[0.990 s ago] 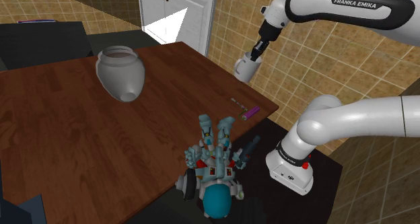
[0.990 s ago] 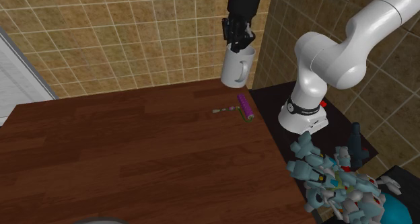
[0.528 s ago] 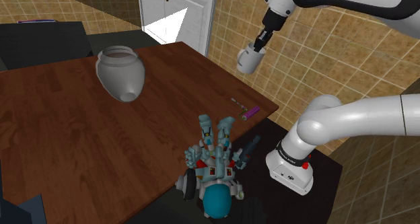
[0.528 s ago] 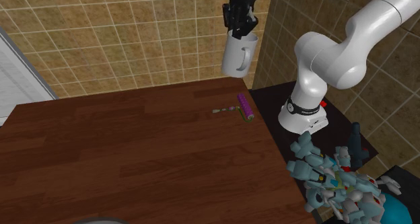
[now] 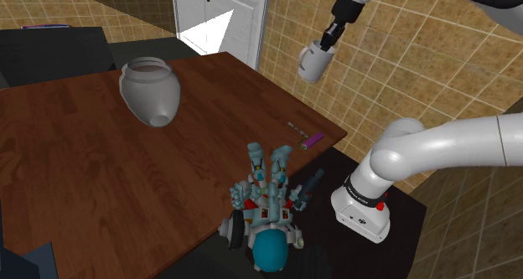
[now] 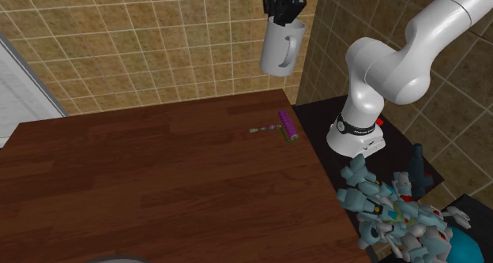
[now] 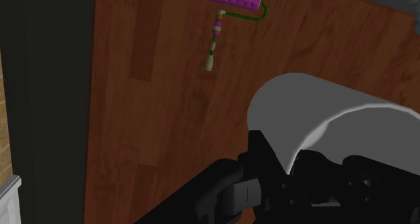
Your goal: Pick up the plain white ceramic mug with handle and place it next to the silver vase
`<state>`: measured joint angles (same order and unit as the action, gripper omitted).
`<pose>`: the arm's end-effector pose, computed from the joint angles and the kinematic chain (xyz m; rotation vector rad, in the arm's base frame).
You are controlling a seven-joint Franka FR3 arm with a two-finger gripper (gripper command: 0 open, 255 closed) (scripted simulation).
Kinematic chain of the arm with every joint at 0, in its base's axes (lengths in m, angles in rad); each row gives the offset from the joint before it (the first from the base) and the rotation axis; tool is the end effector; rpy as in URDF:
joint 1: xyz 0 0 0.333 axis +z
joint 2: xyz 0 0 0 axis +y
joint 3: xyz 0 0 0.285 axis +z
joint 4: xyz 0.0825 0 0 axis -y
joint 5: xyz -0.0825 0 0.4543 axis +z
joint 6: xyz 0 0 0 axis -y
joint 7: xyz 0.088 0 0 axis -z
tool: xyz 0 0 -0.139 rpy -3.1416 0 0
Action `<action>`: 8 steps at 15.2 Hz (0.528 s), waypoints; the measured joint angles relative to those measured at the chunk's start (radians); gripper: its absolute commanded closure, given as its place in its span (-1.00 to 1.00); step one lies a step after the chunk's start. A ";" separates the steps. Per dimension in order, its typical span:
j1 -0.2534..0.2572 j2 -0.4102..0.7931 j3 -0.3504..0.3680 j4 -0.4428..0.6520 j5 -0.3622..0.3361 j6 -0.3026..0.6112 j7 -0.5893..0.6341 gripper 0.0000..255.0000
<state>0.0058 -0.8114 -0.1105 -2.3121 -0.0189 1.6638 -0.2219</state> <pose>0.4051 -0.0508 0.5781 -3.0856 -0.2245 -0.2591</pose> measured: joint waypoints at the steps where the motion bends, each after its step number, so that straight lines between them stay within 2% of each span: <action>1: 0.000 0.002 0.000 0.013 0.000 -0.012 0.000 1.00; 5: 0.003 0.019 0.004 0.081 0.003 -0.062 0.003 1.00; 8: 0.015 0.084 0.030 0.130 0.021 -0.045 0.033 1.00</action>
<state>0.0208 -0.7269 -0.0808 -2.1818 0.0018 1.6183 -0.1893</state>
